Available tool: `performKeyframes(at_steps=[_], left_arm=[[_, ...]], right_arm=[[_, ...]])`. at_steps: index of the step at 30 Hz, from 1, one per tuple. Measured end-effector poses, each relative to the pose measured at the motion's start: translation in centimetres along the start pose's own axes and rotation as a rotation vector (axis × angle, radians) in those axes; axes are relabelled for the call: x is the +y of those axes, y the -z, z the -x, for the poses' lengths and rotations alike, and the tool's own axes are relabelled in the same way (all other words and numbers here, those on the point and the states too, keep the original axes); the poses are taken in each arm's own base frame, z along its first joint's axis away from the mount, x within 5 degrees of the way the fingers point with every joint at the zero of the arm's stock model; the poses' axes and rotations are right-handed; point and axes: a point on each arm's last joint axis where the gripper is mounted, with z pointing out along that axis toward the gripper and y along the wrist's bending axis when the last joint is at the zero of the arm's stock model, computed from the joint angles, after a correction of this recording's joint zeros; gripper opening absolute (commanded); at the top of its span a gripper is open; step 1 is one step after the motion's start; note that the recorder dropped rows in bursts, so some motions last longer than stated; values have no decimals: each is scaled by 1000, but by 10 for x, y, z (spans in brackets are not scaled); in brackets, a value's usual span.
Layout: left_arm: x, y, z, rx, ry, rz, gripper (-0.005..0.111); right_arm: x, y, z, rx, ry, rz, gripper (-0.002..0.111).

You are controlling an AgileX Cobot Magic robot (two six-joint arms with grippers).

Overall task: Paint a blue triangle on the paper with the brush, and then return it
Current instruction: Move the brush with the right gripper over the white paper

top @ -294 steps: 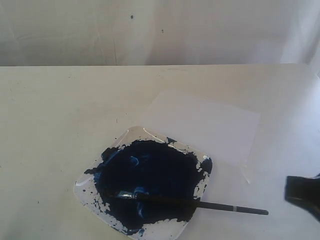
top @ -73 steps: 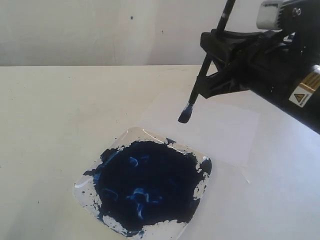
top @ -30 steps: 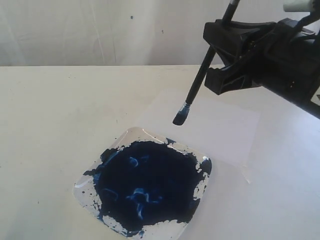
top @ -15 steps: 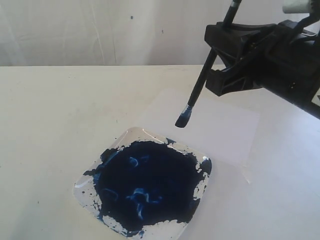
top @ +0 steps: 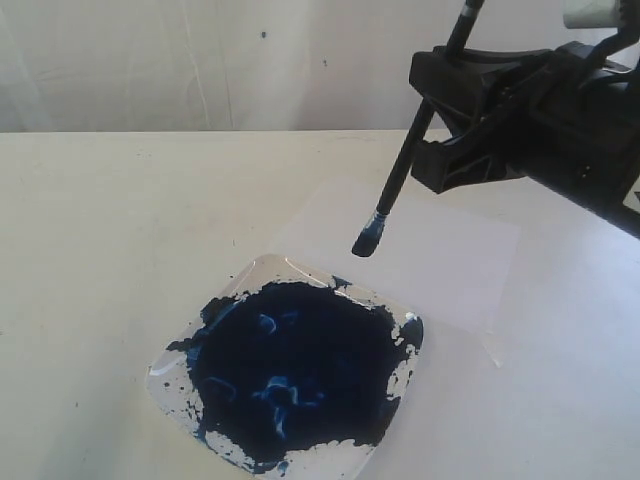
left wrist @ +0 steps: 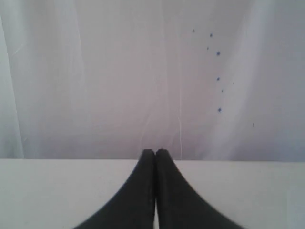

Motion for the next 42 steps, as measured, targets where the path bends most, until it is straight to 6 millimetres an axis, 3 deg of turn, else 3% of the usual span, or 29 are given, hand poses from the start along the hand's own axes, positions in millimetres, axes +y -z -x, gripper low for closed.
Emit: performKeyframes(at_steps=[6,9,11,14,18,21,25,26,28,31,33,37,42], left_arm=[[0,-3,16,-71,55,3,0],[-3,-21,56,-46,62,1,0],[-6,-41,73,83,52,0,0],[-9,-71,72,410,59,0,0],[-36,-122,50,708,65,-158,0],[-86,-167,34,856,-34,-391,0],[-139,-209,26,902,-165,-665,0],[-162,-230,24,906,-168,-825,0],[-186,-263,14,890,-99,-1052,0],[-191,-302,-7,857,6,-1170,0],[-191,-338,-40,855,35,-1176,0],[-204,-368,-84,884,62,-1253,0],[-210,-386,-135,943,52,-1279,0]], right_arm=[[0,0,0,0,-2,0,0],[0,0,0,5,-2,-2,0],[-2,3,-1,37,-24,-33,0],[-10,8,6,100,-24,-116,0],[-37,7,33,67,23,-249,0],[-68,0,44,58,13,-368,0],[-92,-15,40,83,-26,-431,0],[-100,-26,31,108,-41,-436,0],[-109,-41,16,146,-54,-427,0],[-121,-52,13,113,-50,-383,0],[-142,-56,12,64,-92,-241,0],[-168,-52,-8,81,-165,-72,0],[-173,-57,-27,98,-144,-7,0]])
